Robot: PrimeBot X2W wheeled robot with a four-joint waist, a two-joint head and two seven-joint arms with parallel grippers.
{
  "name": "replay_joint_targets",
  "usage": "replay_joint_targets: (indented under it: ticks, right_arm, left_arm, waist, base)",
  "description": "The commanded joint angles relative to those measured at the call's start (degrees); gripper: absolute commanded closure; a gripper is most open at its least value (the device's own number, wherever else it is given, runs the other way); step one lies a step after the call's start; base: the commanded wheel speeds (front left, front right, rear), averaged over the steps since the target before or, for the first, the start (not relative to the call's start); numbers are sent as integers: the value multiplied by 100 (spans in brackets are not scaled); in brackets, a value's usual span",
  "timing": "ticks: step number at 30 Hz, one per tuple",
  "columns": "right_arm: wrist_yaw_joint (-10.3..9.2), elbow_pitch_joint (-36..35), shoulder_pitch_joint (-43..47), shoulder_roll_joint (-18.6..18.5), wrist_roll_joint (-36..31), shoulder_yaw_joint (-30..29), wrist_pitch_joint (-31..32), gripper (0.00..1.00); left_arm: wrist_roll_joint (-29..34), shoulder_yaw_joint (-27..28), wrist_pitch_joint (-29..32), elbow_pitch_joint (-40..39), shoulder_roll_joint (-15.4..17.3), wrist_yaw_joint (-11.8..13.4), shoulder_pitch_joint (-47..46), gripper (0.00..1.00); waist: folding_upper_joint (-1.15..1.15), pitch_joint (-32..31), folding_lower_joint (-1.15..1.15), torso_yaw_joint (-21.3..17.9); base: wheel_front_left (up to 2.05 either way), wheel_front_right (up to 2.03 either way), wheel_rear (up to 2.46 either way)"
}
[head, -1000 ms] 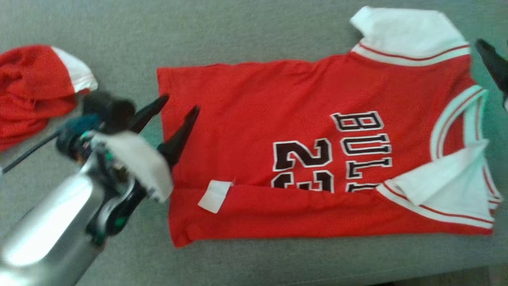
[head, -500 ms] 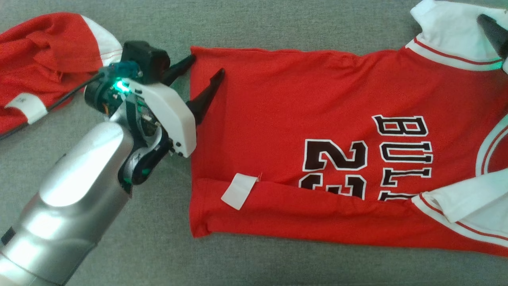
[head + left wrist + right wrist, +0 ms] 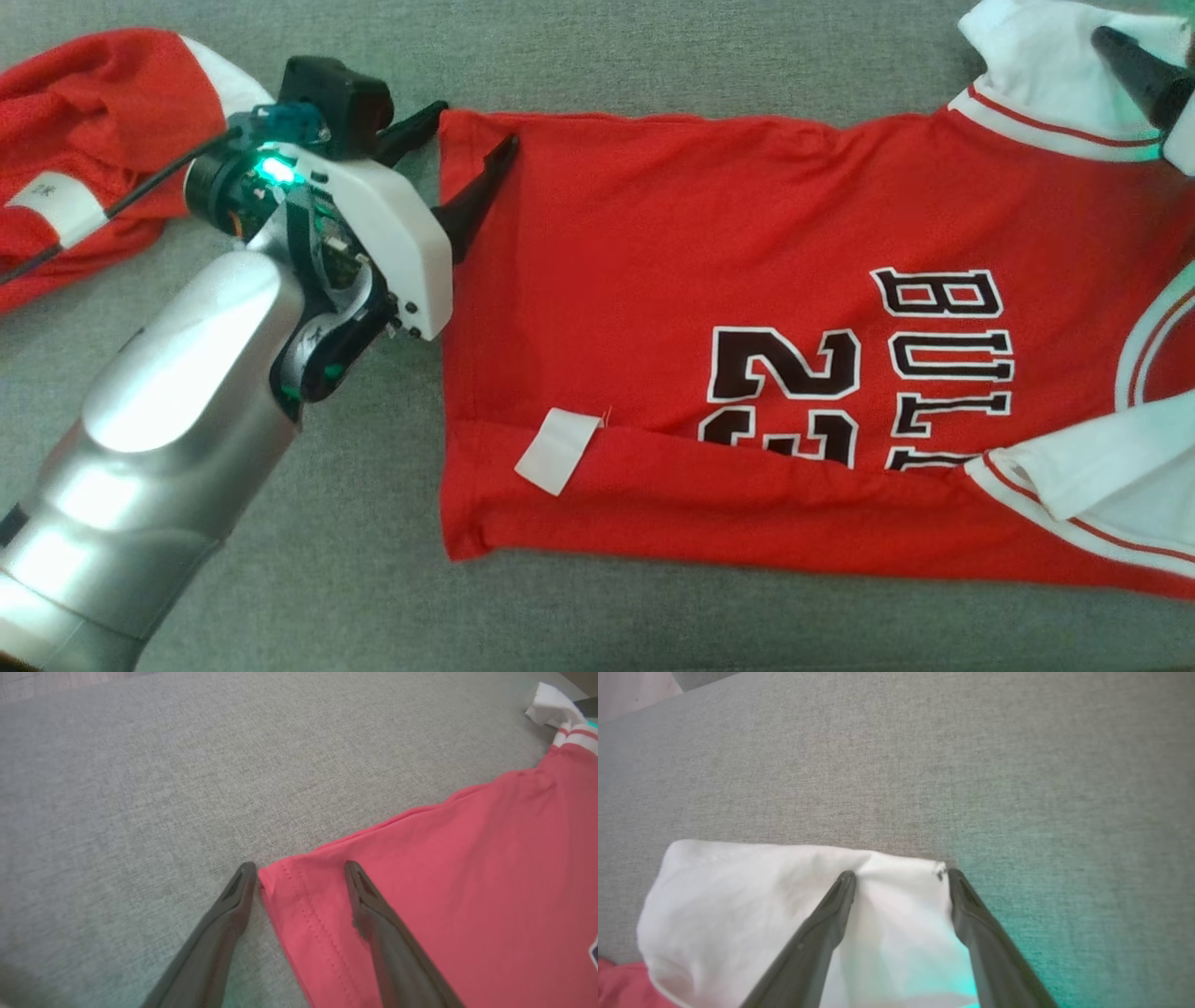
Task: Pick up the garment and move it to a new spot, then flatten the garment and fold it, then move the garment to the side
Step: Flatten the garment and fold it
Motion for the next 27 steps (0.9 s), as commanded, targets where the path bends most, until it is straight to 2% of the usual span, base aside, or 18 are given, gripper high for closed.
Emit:
replay_joint_targets:
  ticks: [1,2,3,5,7,11,19,27]
  right_arm:
    - [41,-76,66,27,83,156,19,40]
    - [41,-87,47,31,123,183,-47,100]
    - [41,-99,32,26,174,237,-107,100]
    - [41,-157,-37,-23,192,287,-431,100]
    - [41,-199,-186,-28,305,305,-1050,100]
    - [41,-171,-364,-157,549,343,-1532,100]
    - [41,-373,-196,-526,1100,469,-1856,100]
    - [41,-1253,904,-973,1420,924,-2124,100]
  left_arm:
    - [-40,73,112,-15,111,-33,-101,0]
    - [-81,56,125,-12,77,-77,-98,91]
    - [-135,33,154,-15,48,-134,-90,100]
    - [-237,38,142,-61,16,-222,-79,100]
    - [-332,213,-94,-105,-15,-194,-73,100]
    - [-408,450,-402,-167,26,-103,-13,100]
    - [-603,722,-710,-548,205,3,342,100]
    - [-650,947,-1239,-1266,437,301,1152,100]
  waist:
    - [0,2,0,0]
    - [0,1,0,2]
    - [0,-4,0,3]
    - [0,-11,0,5]
    - [0,-49,0,18]
    - [0,-141,0,-3]
    - [0,-360,0,-111]
    - [0,-652,0,-378]
  base:
    - [0,0,0]
    - [0,0,0]
    - [0,0,0]
    - [0,0,0]
    - [0,0,0]
    - [0,0,0]
    - [0,0,0]
    - [0,0,0]
